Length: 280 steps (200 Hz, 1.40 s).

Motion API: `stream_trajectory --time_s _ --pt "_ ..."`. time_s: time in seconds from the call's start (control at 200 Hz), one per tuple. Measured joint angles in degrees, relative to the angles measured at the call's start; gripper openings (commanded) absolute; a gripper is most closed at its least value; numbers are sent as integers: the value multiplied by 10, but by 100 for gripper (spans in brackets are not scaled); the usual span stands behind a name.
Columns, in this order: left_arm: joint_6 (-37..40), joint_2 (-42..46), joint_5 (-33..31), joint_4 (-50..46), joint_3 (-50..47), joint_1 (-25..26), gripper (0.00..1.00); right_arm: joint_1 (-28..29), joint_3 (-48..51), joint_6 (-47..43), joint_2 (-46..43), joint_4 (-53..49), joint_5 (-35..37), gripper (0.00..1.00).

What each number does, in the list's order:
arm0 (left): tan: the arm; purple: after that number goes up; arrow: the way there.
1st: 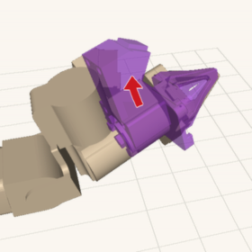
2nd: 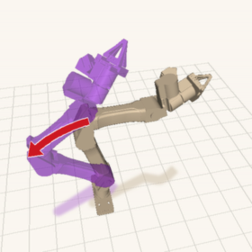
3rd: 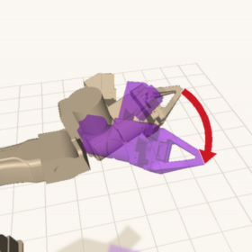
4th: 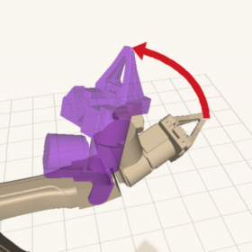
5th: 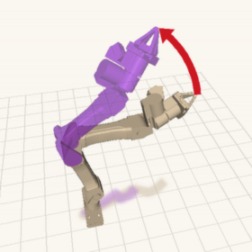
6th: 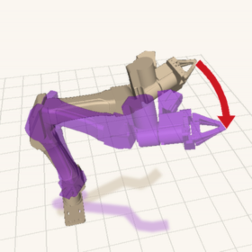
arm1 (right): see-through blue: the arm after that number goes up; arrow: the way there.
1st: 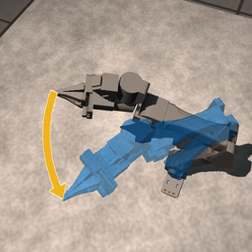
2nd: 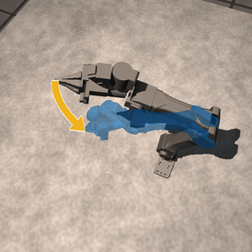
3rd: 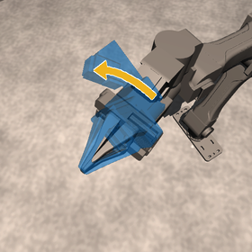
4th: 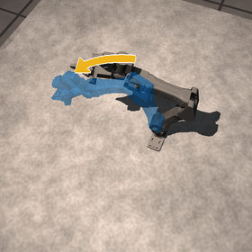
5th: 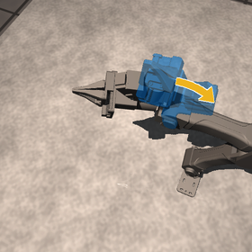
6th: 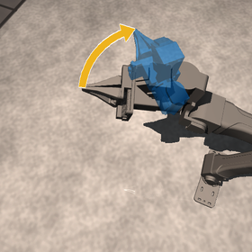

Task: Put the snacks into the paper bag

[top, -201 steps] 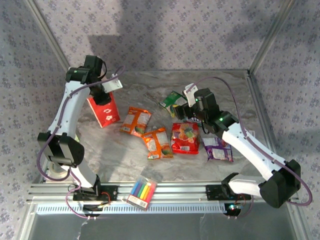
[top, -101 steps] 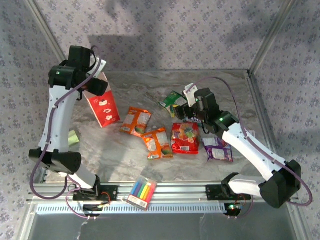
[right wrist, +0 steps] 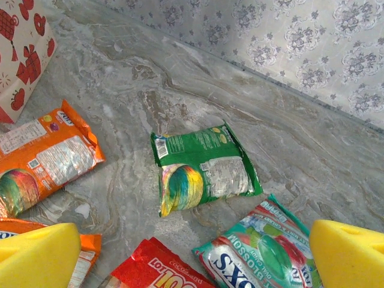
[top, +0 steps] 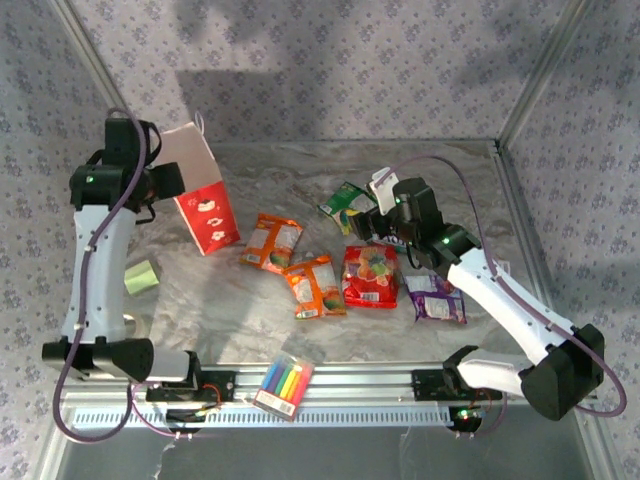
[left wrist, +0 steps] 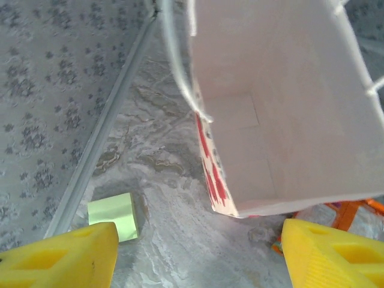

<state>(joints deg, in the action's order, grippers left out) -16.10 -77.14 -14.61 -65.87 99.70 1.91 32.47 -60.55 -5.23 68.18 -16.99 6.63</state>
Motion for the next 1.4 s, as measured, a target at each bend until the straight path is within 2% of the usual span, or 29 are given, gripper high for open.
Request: stream_trajectory --time_s 0.255,0.42,0.815,0.984,1.109,1.239,1.399 --pt "-60 3 20 55 -68 -11 70 -12 7 2 -1 9 0 100" --pt "-74 -19 18 86 -69 -11 70 -20 8 5 -1 9 0 100" --pt "-87 -67 13 136 -68 -38 60 -35 8 10 2 12 0 100" --pt "-87 -113 23 149 -50 -42 51 -39 8 15 9 19 -4 100" --pt "-87 -138 35 154 -40 -42 41 -40 8 18 12 22 -5 100" --pt "-89 -145 42 153 -24 -42 37 -41 8 18 14 22 -6 100" --pt "-88 -145 46 153 -13 -42 21 -41 8 19 14 22 -7 100"
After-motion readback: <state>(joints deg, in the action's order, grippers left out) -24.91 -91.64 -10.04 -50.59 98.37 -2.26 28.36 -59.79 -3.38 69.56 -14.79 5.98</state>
